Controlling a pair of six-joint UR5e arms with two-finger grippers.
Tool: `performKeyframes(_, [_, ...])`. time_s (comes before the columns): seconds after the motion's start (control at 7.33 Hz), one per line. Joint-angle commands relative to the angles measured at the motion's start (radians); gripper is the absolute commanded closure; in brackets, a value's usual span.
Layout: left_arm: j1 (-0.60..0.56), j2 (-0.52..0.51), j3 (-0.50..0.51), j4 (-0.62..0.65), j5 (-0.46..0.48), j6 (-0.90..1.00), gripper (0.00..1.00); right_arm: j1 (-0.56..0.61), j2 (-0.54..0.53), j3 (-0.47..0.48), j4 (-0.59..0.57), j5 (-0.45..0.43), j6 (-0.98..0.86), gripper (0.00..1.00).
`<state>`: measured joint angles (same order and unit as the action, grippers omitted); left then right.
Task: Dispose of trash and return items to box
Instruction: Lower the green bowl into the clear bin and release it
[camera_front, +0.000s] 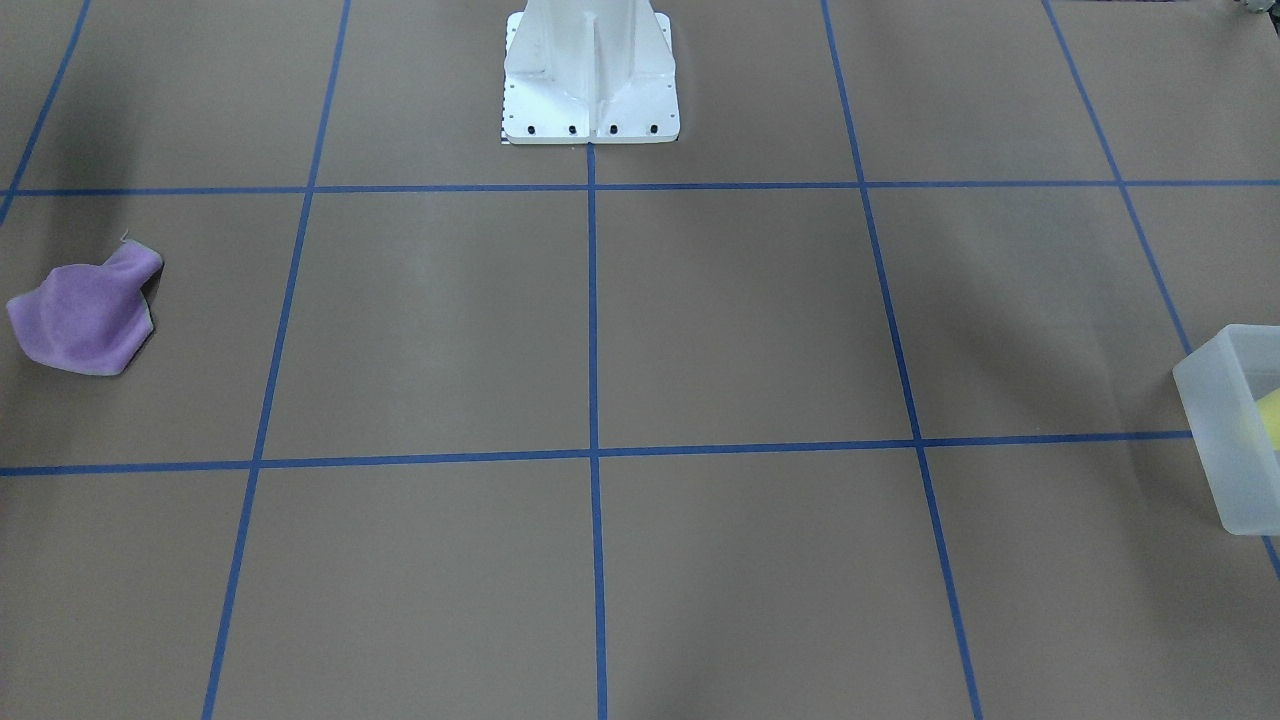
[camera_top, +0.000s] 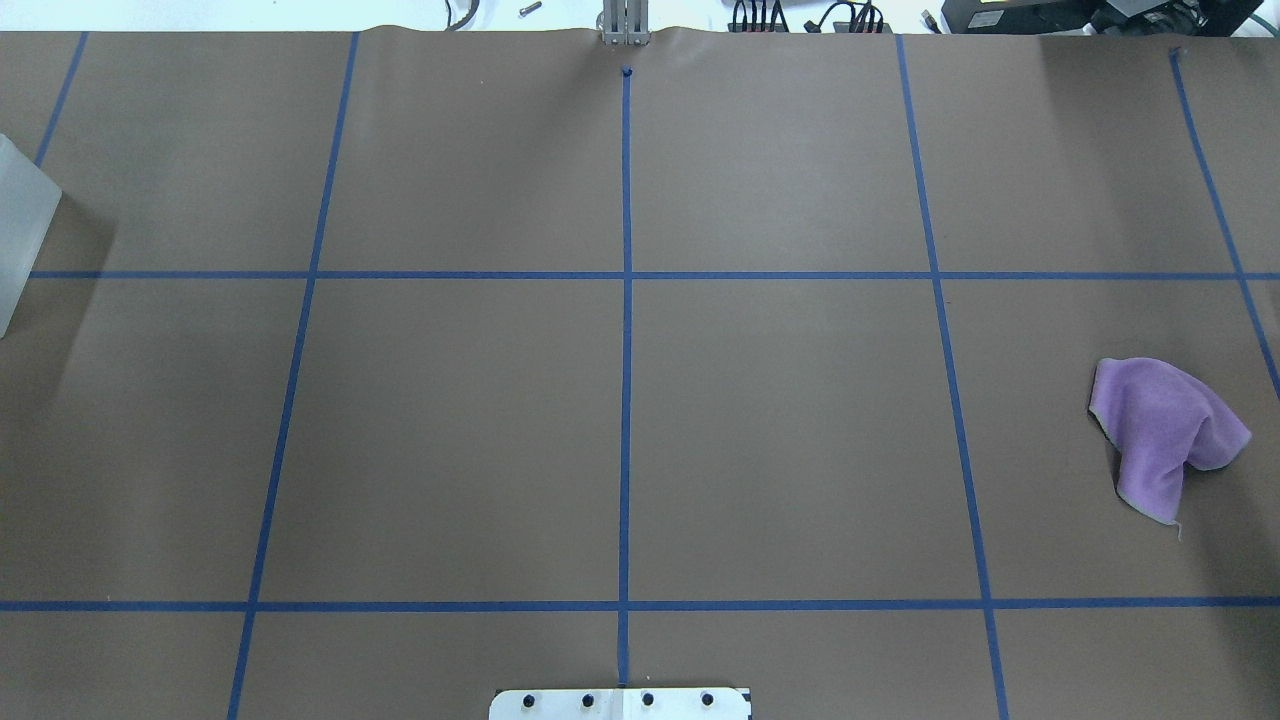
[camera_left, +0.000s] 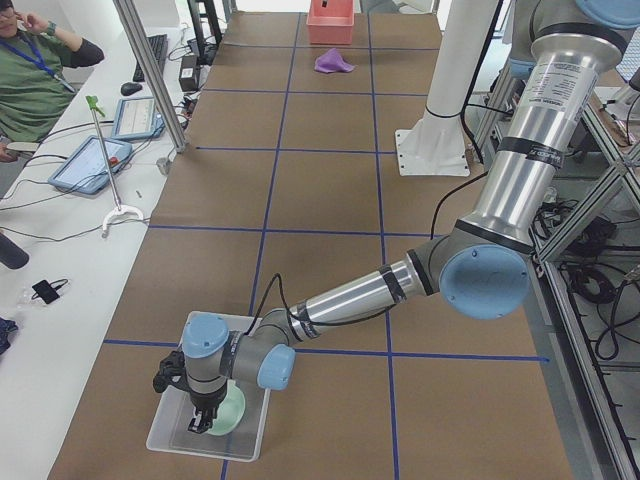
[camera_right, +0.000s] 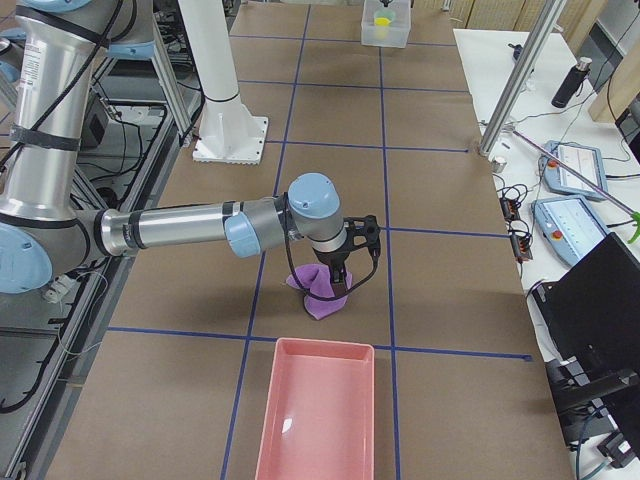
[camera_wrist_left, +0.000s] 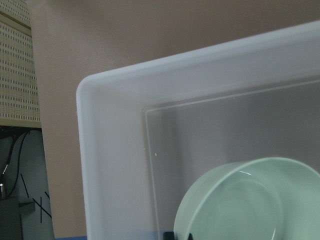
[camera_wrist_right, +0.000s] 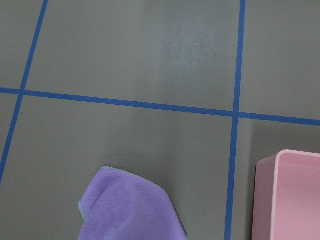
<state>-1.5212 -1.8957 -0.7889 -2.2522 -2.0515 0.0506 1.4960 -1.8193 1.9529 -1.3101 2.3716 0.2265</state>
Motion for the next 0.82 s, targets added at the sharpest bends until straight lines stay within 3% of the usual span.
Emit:
performKeyframes(0.0, [0.003,0.007,-0.047,-0.003,-0.002,0.002,0.01,0.000,0.000,0.000,0.000,0.000,0.001,0.00])
performKeyframes(0.14, [-0.013,0.007,-0.105,0.032,-0.027,0.000,0.01,0.000,0.000,0.000,0.002,0.001,0.001,0.00])
performKeyframes(0.27, [-0.051,0.013,-0.206,0.165,-0.117,0.002,0.01,0.000,0.000,0.000,0.002,0.001,0.001,0.00])
performKeyframes(0.68, [-0.124,0.211,-0.598,0.406,-0.345,0.002,0.01,0.000,0.000,0.001,0.002,0.005,0.002,0.00])
